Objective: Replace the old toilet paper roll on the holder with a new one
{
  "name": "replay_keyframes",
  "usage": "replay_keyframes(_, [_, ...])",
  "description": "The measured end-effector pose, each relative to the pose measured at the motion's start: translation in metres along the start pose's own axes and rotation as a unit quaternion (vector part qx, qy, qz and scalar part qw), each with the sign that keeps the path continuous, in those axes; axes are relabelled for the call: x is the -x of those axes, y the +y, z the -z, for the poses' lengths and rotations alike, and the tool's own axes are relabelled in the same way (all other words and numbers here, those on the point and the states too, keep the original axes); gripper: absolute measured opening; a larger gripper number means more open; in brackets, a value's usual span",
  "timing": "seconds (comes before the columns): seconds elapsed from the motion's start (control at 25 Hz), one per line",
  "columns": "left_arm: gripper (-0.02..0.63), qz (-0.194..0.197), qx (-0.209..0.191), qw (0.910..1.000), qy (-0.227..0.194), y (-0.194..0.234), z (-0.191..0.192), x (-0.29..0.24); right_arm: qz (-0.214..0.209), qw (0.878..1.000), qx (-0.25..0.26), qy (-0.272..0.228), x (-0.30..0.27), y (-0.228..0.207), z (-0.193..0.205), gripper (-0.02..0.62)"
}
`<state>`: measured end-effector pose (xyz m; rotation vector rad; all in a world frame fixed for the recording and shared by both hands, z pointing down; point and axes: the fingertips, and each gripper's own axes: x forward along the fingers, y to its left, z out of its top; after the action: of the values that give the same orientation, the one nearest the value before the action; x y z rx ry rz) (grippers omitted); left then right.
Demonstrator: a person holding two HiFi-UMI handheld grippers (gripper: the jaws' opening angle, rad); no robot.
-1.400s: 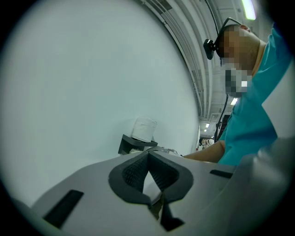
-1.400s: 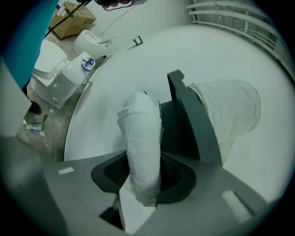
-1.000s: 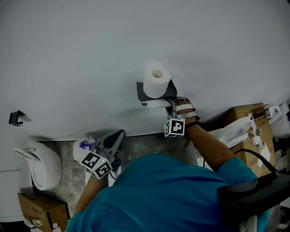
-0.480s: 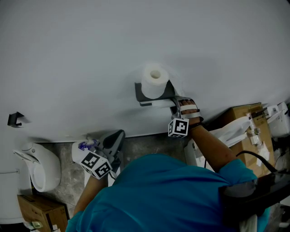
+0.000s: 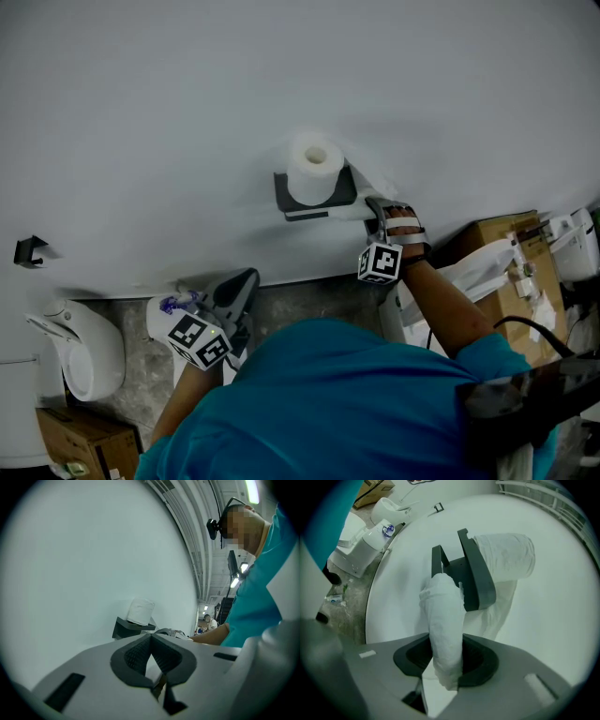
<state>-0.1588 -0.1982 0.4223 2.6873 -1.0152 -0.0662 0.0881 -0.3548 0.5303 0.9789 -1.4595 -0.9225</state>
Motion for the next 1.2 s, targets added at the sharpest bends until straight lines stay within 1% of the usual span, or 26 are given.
replay_keyframes(0.24, [0.008,0.005,0.001,1.0,0.0,-0.001,0.0,-0.005,-0.008,1.0,-0.023,0.018,0.005,-0.002,0.021,0.141])
replay_keyframes(0.52, [0.008,0.014,0.002,0.9999,0.0,-0.005,0.002,-0.014,-0.041,0.997,-0.062,0.03,0.013,0.012,0.04,0.141])
replay_keyframes(0.72, [0.008,0.021,0.0,0.9998,0.002,-0.011,0.002,-0.019,-0.075,0.993,-0.085,0.02,0.027,0.032,0.041,0.141])
replay_keyframes(0.84, [0.008,0.03,-0.001,0.9995,-0.002,-0.014,0.005,-0.023,-0.109,0.988,-0.105,-0.002,0.038,0.05,0.031,0.141])
replay_keyframes(0.92, [0.008,0.029,-0.002,0.9996,0.001,-0.016,0.004,-0.025,-0.136,0.983,-0.123,-0.028,0.048,0.064,0.017,0.141])
replay_keyframes(1.0, [0.008,0.03,-0.007,0.9995,0.002,-0.017,0.002,-0.028,-0.164,0.974,-0.148,-0.059,0.058,0.074,0.0,0.141])
replay_keyframes(1.08, [0.008,0.032,-0.013,0.9994,0.001,-0.017,0.001,-0.031,-0.192,0.961,-0.175,-0.099,0.071,0.078,-0.022,0.141])
replay_keyframes(1.2, [0.008,0.026,-0.027,0.9993,0.002,-0.015,-0.006,-0.036,-0.229,0.935,-0.214,-0.168,0.094,0.074,-0.054,0.141])
